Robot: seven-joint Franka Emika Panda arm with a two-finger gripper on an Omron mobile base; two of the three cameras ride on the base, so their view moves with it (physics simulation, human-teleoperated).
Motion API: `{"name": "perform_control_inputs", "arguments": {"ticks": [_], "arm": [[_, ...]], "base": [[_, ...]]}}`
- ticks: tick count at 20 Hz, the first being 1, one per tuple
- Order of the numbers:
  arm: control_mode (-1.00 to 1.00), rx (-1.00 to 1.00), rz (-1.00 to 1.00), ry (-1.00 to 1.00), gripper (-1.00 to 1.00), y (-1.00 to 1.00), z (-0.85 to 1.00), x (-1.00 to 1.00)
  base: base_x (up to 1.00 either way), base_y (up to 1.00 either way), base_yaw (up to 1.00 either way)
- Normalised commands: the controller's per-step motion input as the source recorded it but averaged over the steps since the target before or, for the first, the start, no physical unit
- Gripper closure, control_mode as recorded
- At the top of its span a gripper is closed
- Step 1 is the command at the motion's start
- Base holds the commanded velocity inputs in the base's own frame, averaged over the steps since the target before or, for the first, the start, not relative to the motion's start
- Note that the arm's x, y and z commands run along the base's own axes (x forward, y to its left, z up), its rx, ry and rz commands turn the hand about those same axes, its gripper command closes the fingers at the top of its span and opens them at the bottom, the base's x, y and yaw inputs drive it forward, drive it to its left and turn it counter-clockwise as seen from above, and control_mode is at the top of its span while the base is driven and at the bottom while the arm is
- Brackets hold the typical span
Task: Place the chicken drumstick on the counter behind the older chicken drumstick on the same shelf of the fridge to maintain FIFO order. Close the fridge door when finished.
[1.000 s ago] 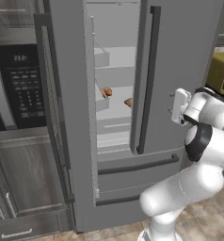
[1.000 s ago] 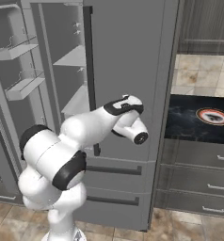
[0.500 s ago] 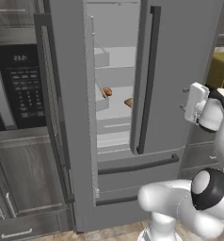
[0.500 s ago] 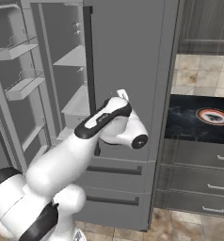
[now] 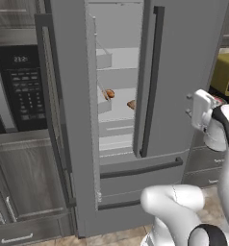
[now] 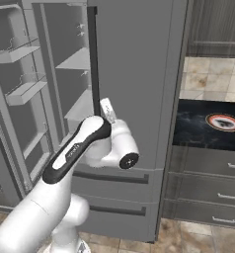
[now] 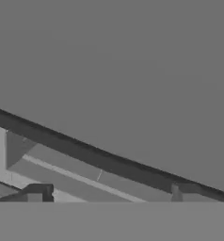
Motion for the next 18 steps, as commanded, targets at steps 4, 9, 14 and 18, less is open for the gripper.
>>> {"name": "perform_control_inputs", "arguments": {"ticks": [4, 9, 14, 18], "arm": [[-1.0, -0.43, 0.0, -0.55, -1.0, 0.98, 0.21, -1.0], [-1.0, -0.54, 0.0, -0.46, -1.0, 1.0, 0.34, -1.0], [-1.0, -0.6, 0.0, -0.4, -1.0, 1.0, 0.27, -1.0], [-1.0, -0.63, 0.0, -0.43, -1.0, 1.0, 0.08, -0.99]], "base": [[0.0, 0.0, 0.0], [0.0, 0.0, 0.0], [0.0, 0.0, 0.0], [0.0, 0.0, 0.0]]}}
